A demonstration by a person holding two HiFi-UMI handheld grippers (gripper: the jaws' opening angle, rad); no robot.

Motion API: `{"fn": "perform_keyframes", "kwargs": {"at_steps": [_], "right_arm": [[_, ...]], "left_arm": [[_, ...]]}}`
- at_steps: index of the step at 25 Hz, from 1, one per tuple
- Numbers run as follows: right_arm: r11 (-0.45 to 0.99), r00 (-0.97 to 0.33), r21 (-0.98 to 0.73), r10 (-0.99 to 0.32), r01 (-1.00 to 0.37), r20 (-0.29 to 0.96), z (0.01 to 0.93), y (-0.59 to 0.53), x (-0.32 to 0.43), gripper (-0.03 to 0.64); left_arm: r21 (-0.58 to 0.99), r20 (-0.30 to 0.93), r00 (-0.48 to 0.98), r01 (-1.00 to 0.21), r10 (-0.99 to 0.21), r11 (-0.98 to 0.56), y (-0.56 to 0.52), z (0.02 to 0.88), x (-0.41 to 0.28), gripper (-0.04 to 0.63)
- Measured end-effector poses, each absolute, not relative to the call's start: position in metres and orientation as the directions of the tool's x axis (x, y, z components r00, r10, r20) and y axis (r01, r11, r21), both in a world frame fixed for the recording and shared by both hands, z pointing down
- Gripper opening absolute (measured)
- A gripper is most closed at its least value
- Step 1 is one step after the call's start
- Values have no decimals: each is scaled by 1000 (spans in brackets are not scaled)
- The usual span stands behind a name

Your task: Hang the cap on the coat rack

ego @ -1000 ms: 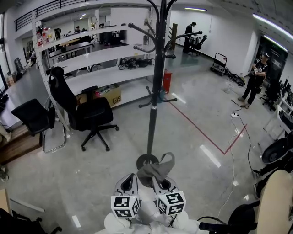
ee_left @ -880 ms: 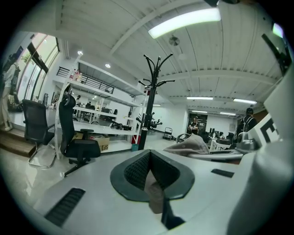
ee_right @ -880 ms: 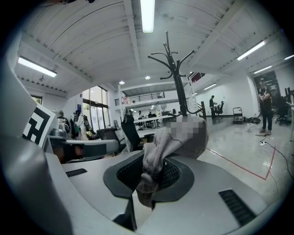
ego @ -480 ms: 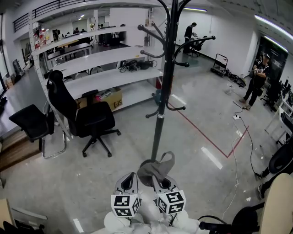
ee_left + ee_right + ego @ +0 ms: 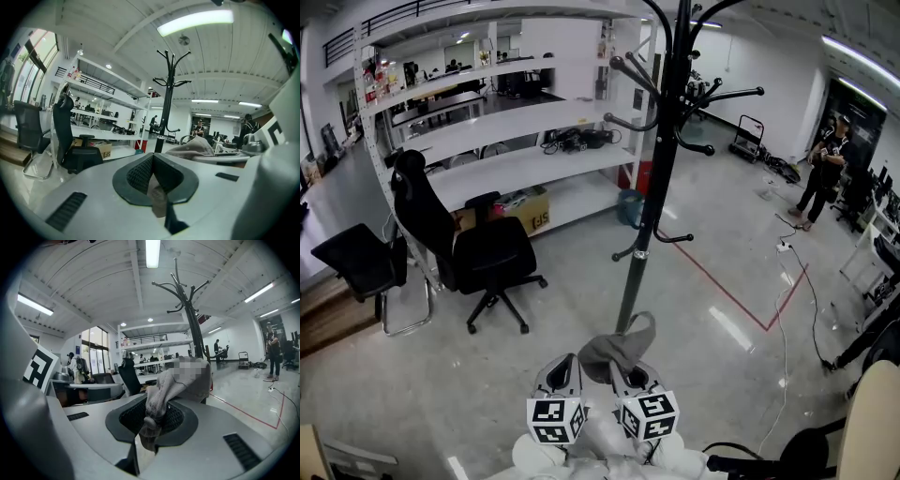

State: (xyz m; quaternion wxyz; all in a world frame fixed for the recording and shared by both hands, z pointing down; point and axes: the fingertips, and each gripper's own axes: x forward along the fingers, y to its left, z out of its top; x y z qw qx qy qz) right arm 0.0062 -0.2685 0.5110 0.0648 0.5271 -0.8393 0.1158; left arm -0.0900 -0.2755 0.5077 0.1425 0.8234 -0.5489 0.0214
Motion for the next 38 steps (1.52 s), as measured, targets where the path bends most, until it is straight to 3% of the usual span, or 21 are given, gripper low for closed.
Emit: {"fn": "perform_keyframes", "kwargs": {"at_steps": [19,27,38], "right_arm": [[473,-469,-50,-845,-880,256,509,-298,-15,49],[499,-476,77,-855,-863,207,484,-332,-17,49],[518,-496,124,-851,-846,173,462,-376,-22,49]], "left_arm": [[253,190,353,-919,-916,-302,-309,515,-109,-2],[244,210,321,-932,-924,-268,-313,522,-116,-2],[230,240,268,-949,-933,-214,-317,524,-130,-2]]}}
